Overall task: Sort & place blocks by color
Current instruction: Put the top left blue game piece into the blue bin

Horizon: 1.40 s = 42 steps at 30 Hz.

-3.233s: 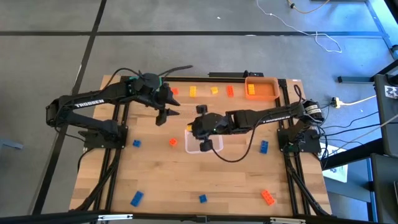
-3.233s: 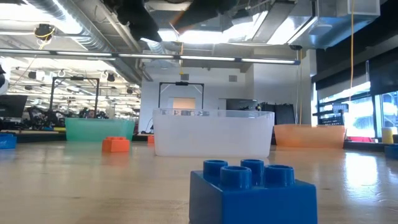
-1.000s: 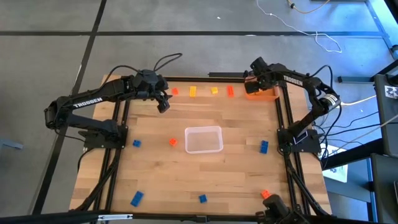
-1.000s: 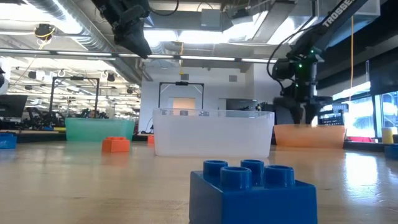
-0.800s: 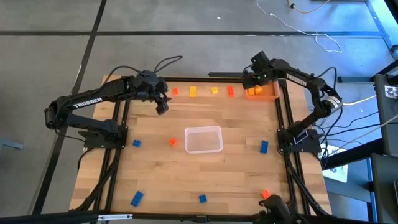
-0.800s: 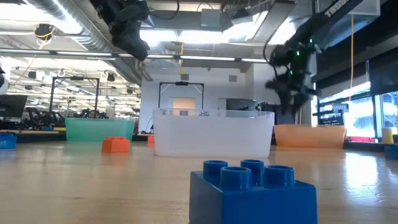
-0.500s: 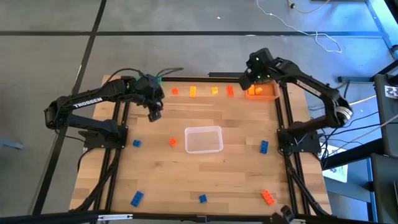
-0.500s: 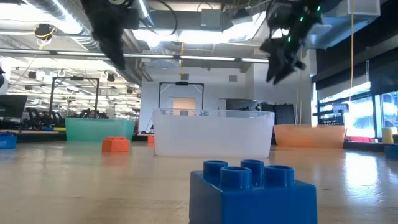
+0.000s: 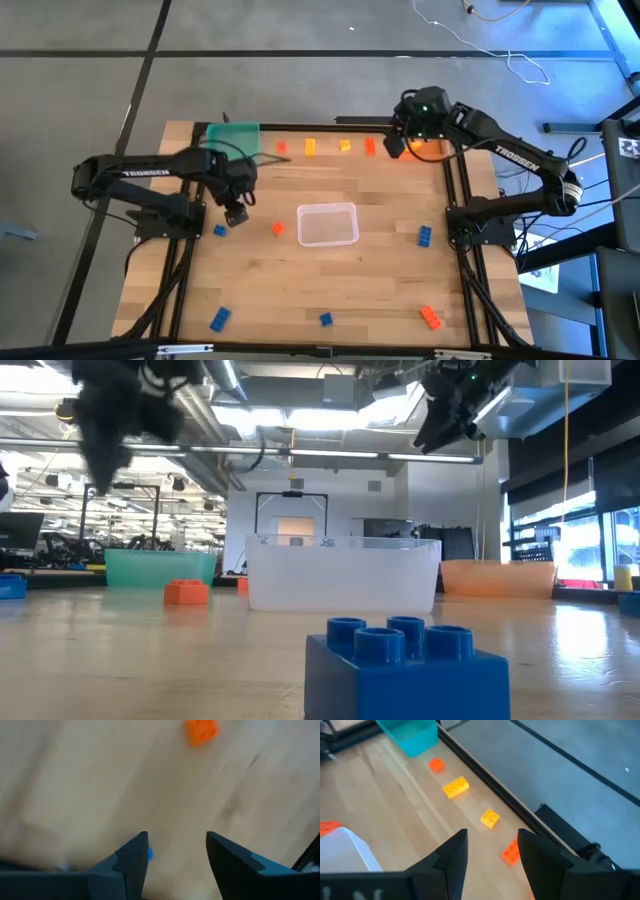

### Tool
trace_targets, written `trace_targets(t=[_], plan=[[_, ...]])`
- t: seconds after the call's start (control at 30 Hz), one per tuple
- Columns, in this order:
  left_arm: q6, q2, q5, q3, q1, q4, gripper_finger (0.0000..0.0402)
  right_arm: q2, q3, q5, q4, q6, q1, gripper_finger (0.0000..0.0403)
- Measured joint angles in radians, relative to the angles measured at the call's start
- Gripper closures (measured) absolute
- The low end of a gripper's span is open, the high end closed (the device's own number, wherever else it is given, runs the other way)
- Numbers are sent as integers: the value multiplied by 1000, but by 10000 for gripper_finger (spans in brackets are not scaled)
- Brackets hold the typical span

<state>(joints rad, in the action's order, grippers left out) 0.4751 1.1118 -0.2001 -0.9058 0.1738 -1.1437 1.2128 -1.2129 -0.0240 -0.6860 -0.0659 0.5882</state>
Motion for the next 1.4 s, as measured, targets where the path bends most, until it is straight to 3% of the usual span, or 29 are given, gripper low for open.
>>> trace_targets(t=[0.07,0.17,0.67,0.87,1.4], plan=[[112,0,-3,49,-31,8,213,0,0,0,7,8,-5,230],[140,0,6,110,-84,21,213,0,0,0,25,28,-9,230],[-10,0,62,237,-327,34,213,1,0,-1,67,70,-9,230],[-89,1,151,251,-413,37,213,1,0,-1,67,71,-9,230],[-89,1,243,251,-494,102,213,2,0,-1,65,72,-9,230]])
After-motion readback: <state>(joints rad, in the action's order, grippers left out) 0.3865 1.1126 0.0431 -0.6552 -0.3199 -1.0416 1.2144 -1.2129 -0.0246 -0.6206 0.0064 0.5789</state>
